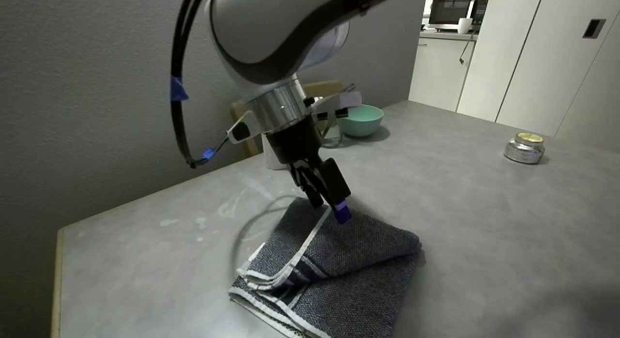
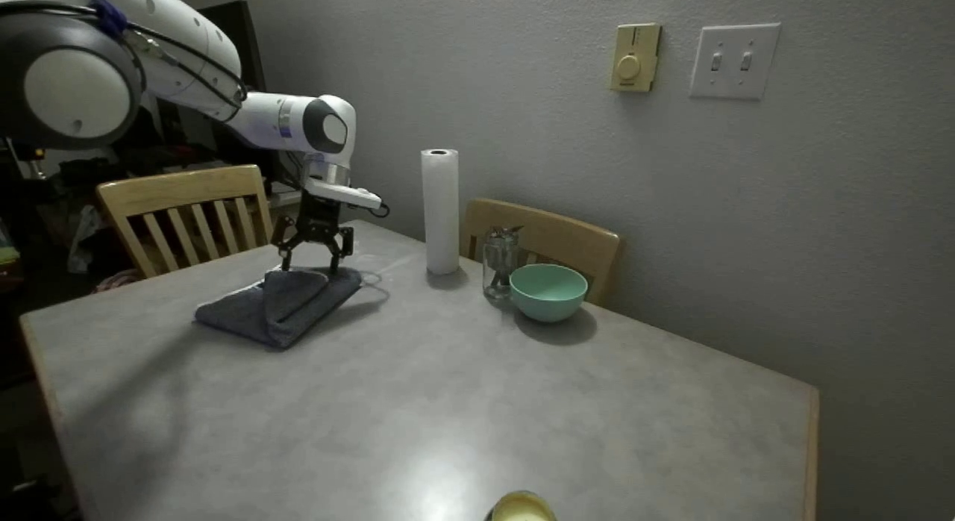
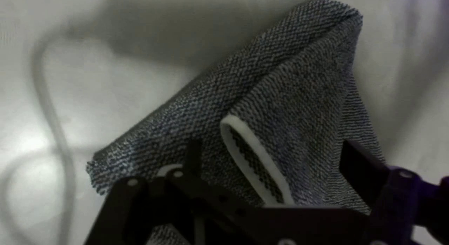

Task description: Fold the towel from right to left

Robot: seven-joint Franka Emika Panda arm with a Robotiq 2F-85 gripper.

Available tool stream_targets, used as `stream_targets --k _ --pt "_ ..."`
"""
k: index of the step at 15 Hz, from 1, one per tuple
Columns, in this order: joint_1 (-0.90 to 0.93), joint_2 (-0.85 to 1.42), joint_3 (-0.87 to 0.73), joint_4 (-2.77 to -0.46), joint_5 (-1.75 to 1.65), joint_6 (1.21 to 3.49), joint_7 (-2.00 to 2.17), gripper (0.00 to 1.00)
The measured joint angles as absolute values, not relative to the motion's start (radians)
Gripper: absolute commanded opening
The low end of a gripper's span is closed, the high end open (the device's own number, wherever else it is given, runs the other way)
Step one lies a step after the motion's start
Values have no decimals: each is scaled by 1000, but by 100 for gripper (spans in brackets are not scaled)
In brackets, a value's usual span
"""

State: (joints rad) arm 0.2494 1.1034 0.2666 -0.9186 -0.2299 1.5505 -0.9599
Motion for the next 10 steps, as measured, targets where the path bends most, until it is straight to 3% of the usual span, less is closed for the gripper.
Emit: stream_targets --k 10 --pt "159 1000 283 -1187 -169 1706 -950 100"
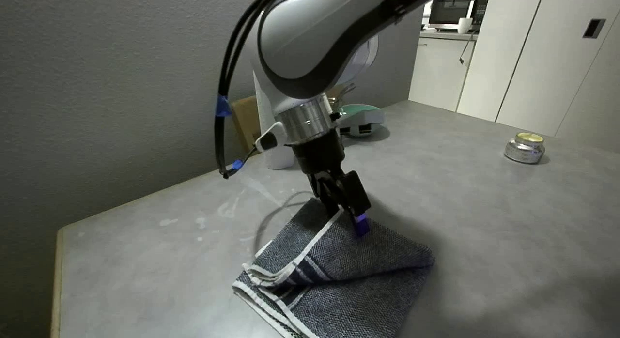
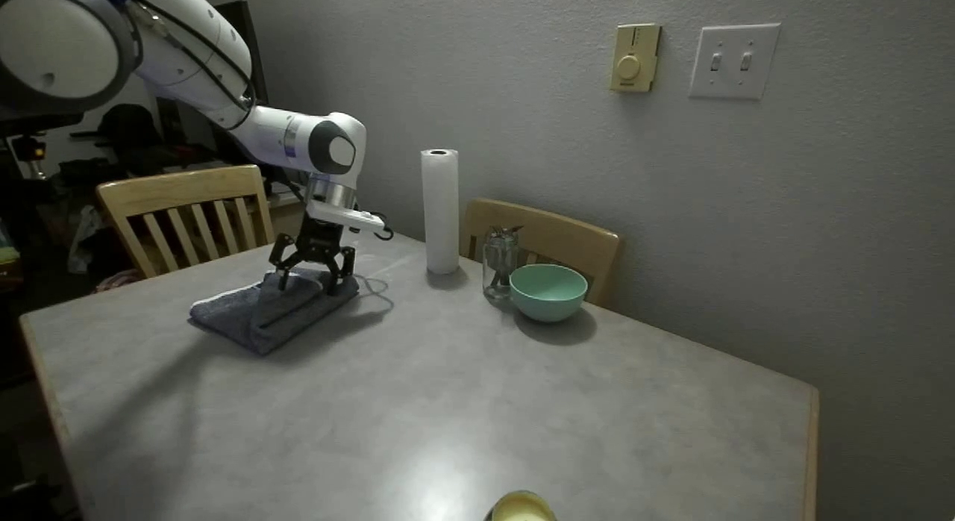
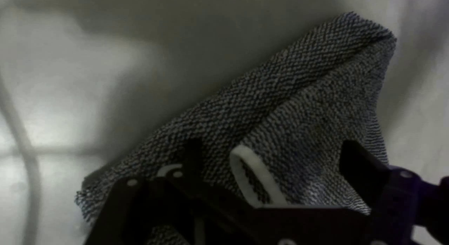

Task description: Fold the towel from right to left

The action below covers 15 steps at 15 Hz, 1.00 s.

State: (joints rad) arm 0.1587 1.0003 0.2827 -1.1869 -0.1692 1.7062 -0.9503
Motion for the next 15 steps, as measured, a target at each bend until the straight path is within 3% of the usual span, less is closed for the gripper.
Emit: stream_targets --k 7,8,10,15 --pt "141 920 274 -1304 -106 1723 -948 100" --pt "140 914 274 -1312 -98 1725 -948 94" --pt "139 902 273 -1328 -86 1736 -948 66" --pt "138 895 273 -1345 -72 1781 -948 32"
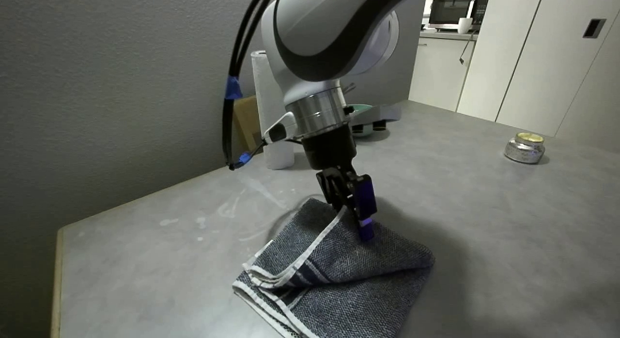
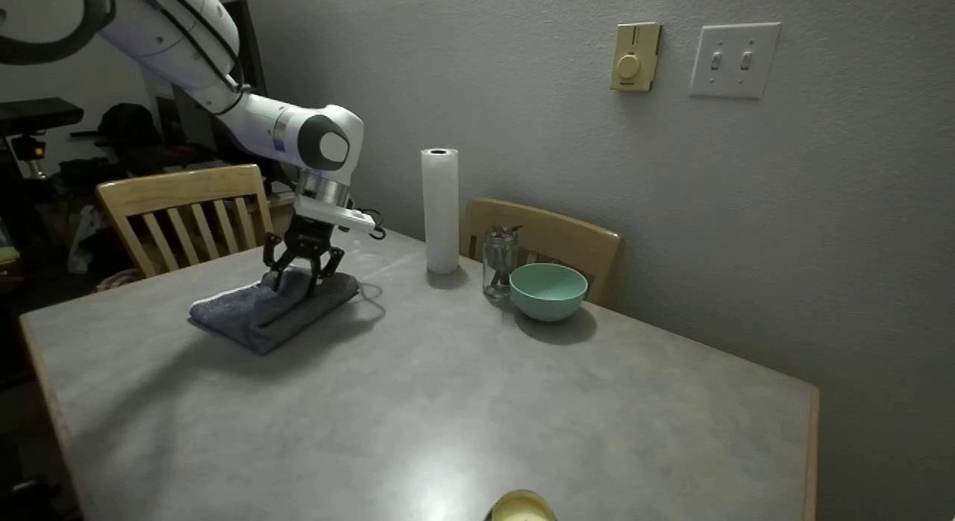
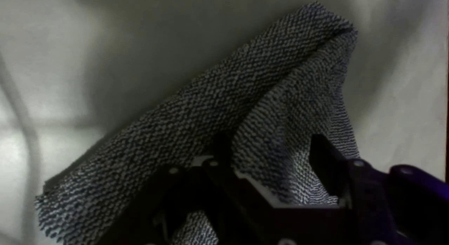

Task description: Fold the towel from right to left

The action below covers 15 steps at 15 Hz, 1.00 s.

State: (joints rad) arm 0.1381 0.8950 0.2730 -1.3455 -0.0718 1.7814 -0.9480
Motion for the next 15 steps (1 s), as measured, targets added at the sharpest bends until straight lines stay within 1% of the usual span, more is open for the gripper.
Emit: stream_targets --k 4,5,7,8,15 --pt "138 895 273 -1346 -69 1790 -948 4" --pt "138 895 274 -1346 -67 1790 -948 1" --pt "138 895 275 -1346 -59 1791 -948 0" --pt "139 895 277 -1345 -52 1792 -948 2" --pt "168 893 296 -1335 15 1852 -834 2"
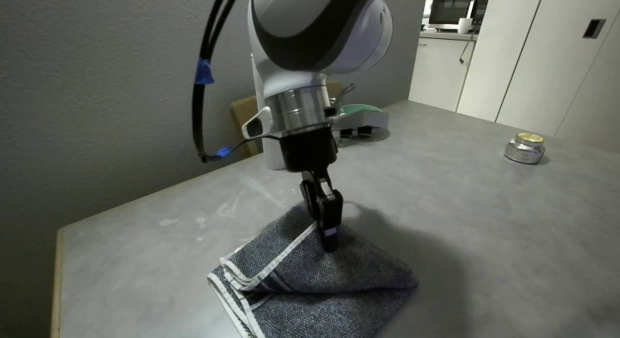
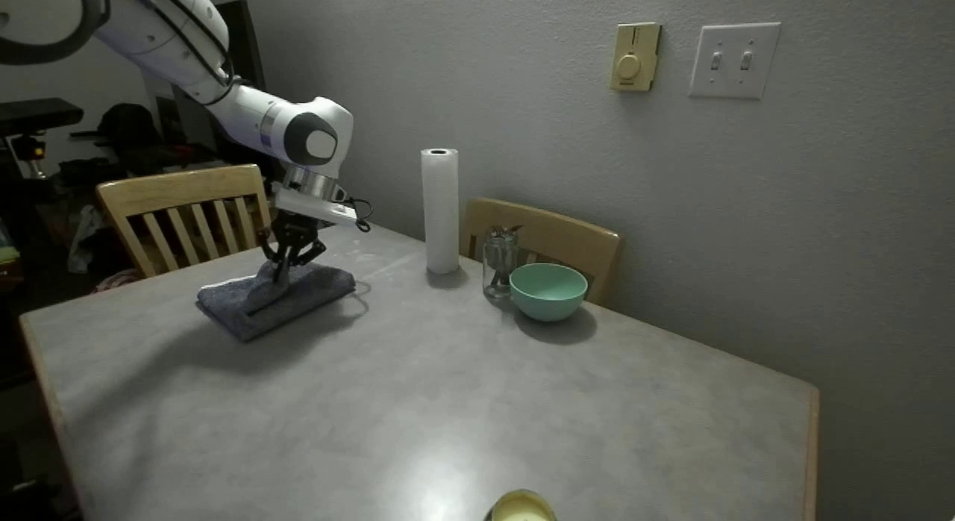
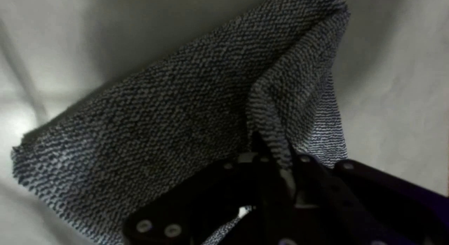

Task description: Fold the towel from right to left

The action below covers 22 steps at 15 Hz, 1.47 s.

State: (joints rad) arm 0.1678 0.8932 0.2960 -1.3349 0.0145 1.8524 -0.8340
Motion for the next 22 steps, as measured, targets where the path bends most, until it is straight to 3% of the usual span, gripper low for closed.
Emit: stream_targets --k 11,22 --pt "199 907 306 -1265 18 1871 -766 2" --pt "222 1035 335 -995 36 1744 -895 2"
